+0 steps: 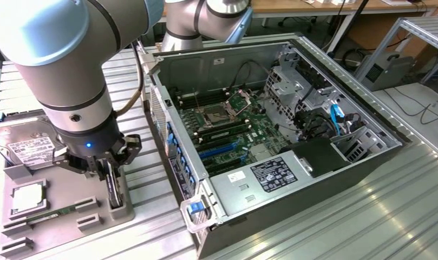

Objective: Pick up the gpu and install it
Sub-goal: 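Pick up the gpu and move the gpu toward the slot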

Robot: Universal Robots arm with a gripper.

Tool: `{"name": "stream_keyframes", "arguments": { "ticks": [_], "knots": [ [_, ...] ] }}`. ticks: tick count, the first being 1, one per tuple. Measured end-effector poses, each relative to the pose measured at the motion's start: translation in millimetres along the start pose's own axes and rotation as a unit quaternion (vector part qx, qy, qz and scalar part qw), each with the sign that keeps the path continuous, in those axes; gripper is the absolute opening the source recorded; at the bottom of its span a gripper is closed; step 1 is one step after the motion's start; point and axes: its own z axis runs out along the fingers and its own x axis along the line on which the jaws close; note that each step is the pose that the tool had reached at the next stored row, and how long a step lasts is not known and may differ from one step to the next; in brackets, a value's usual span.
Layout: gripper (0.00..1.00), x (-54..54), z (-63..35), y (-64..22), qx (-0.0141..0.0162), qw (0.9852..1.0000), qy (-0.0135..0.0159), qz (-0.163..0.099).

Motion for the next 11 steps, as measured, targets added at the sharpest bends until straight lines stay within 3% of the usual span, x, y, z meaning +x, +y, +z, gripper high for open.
{"name": "stream_keyframes", "arguments": {
  "ticks": [11],
  "knots": [
    [0.32,-0.5,-0.1,0.0,0.0001,1.0,0.0001,0.0]
  ]
}}
